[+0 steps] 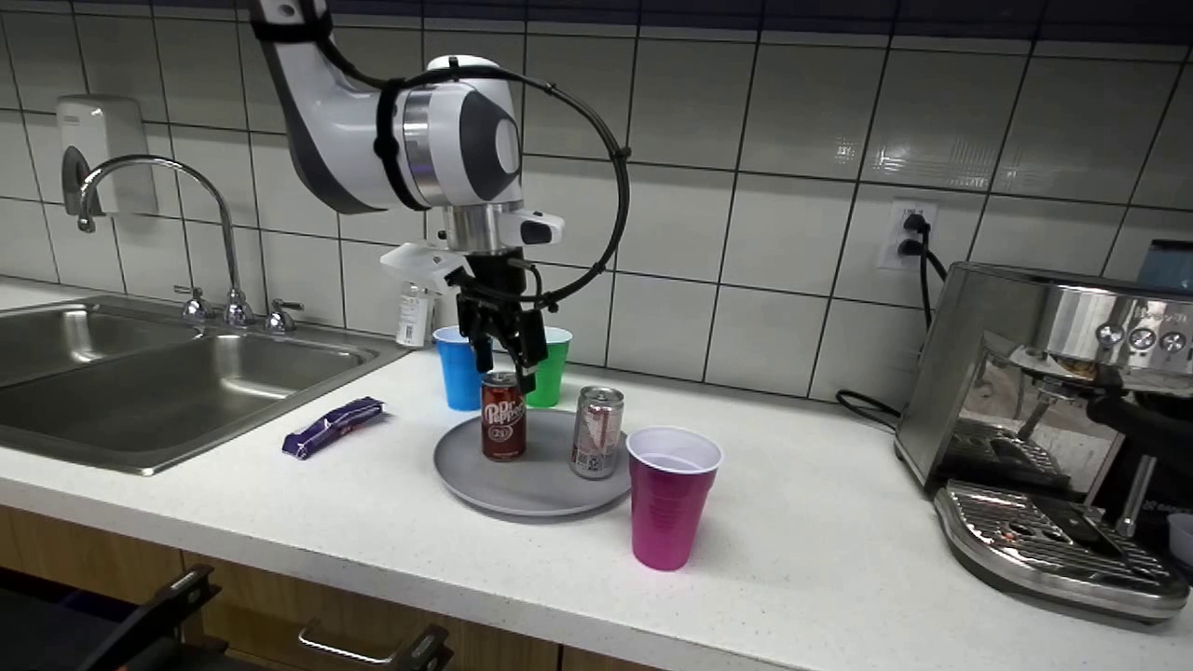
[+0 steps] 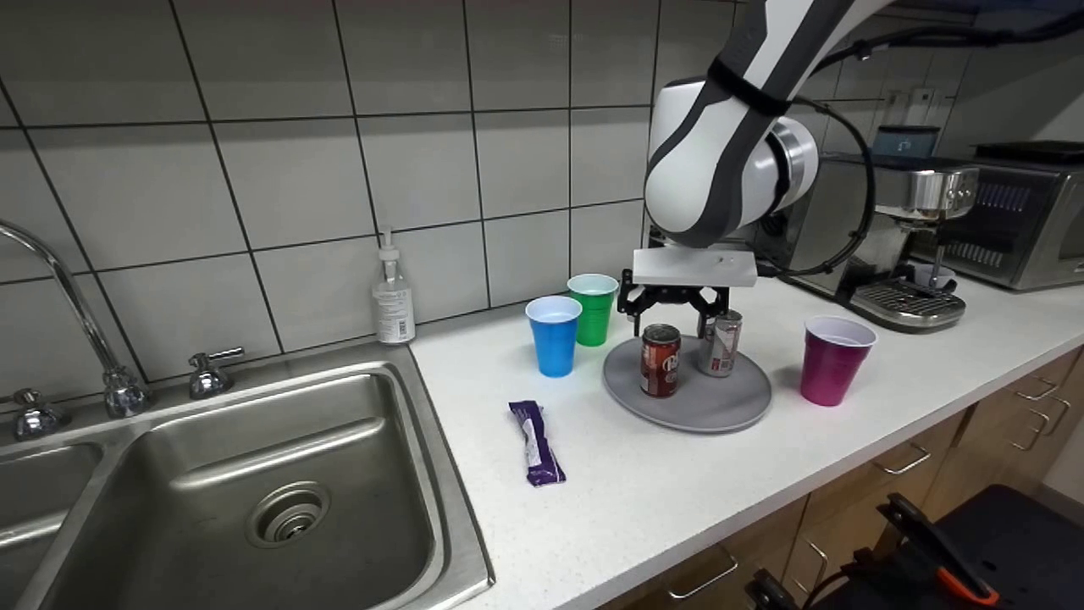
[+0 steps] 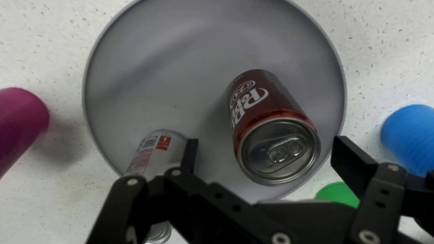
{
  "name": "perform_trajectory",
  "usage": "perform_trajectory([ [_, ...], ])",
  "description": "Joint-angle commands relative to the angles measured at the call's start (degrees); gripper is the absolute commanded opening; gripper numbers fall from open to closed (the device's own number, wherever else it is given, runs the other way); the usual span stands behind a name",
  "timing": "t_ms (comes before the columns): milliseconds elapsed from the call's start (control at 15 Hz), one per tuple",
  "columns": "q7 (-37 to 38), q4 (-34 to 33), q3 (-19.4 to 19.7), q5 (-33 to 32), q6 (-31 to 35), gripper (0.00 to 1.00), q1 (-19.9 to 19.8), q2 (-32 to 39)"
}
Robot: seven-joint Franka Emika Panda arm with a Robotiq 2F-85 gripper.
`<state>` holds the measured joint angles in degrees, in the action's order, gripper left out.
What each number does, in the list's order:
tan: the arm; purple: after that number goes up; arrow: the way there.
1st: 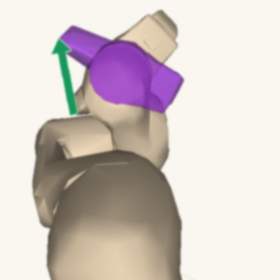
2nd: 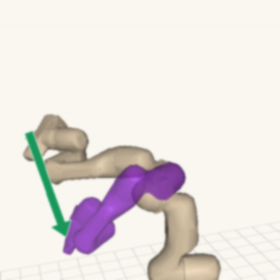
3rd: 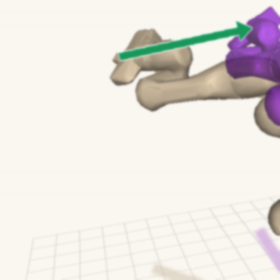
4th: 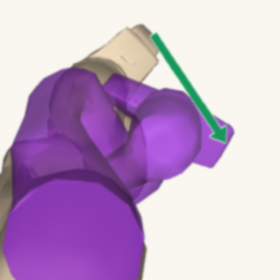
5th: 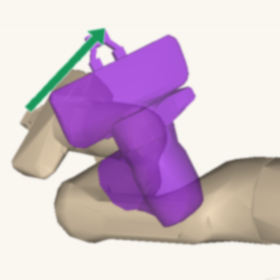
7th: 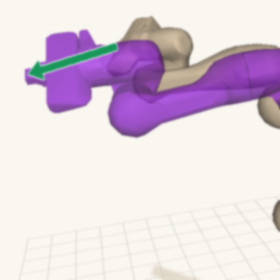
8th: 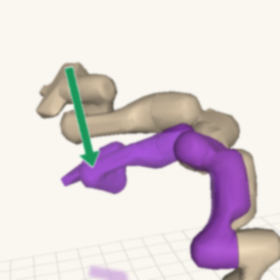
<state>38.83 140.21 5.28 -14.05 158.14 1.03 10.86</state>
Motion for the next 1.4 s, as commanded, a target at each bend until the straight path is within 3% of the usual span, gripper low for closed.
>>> perform_trajectory([
  [0,2.19,-2.62,2.23,-0.69,0.24,1.0,2.5,2.82],
  [600,2.0,-3.19,4.55,-0.24,0.16,1.0,5.03,4.71],
  [667,1.92,-3.19,4.72,-0.23,0.39,0.75,5.11,4.74],
  [800,1.78,-2.06,4.99,-0.24,-0.87,0.68,5.47,2.21],
  [1000,1.78,-1.75,5.05,-0.29,-1.16,0.42,5.63,1.38],
  [1067,1.86,-1.72,5.11,-0.32,-1.23,0.38,5.7,1.29],
  [1333,1.27,-1.54,4.97,0.23,-1.32,0.38,5.52,1.16],
])
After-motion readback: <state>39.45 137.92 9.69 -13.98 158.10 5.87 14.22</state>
